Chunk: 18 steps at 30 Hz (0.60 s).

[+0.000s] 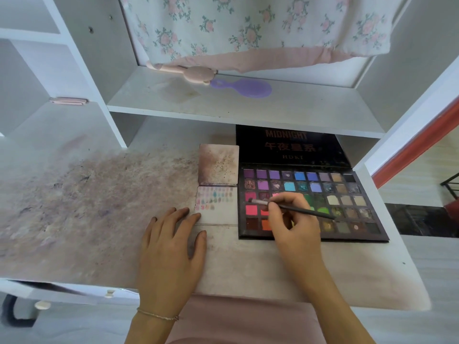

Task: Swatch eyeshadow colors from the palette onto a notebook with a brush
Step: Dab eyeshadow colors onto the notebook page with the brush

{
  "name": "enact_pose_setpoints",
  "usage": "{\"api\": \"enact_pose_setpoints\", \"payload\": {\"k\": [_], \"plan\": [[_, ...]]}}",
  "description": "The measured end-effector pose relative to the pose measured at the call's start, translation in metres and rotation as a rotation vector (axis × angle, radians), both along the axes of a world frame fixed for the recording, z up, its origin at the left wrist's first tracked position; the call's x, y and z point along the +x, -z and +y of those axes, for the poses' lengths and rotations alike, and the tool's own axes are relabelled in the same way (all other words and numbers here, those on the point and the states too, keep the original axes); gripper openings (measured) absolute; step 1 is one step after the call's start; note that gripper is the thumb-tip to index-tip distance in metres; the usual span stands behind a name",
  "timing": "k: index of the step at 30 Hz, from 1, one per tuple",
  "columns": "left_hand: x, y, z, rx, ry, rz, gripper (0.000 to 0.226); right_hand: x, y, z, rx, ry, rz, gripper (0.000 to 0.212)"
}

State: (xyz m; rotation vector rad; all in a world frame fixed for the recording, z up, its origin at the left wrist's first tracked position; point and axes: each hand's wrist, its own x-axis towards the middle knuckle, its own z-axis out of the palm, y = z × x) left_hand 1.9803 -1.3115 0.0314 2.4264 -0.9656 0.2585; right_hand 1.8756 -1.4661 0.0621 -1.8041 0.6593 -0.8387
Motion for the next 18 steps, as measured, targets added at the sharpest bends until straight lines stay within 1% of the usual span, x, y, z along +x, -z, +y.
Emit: {"api": "enact_pose_setpoints", "payload": {"k": [3,8,12,18], "plan": [[0.000,0.000,0.000,-0.015,-0.003,-0.006,0.041,0.022,0.000,0.010,-0.043,-0.059,0.058,0.027],[0.000,-0.001,0.000,-0.010,-0.004,0.004,0.039,0.043,0.005,0.016,-0.105,-0.056,0.110,0.023],[0.000,-0.001,0.000,-0.002,-0.007,0.004,0.038,0.044,0.011,0.016,-0.158,-0.050,0.170,0.022],[0.001,-0.002,0.000,0.006,-0.002,0.007,0.038,0.044,0.011,0.016,-0.179,-0.067,0.197,0.024]]}}
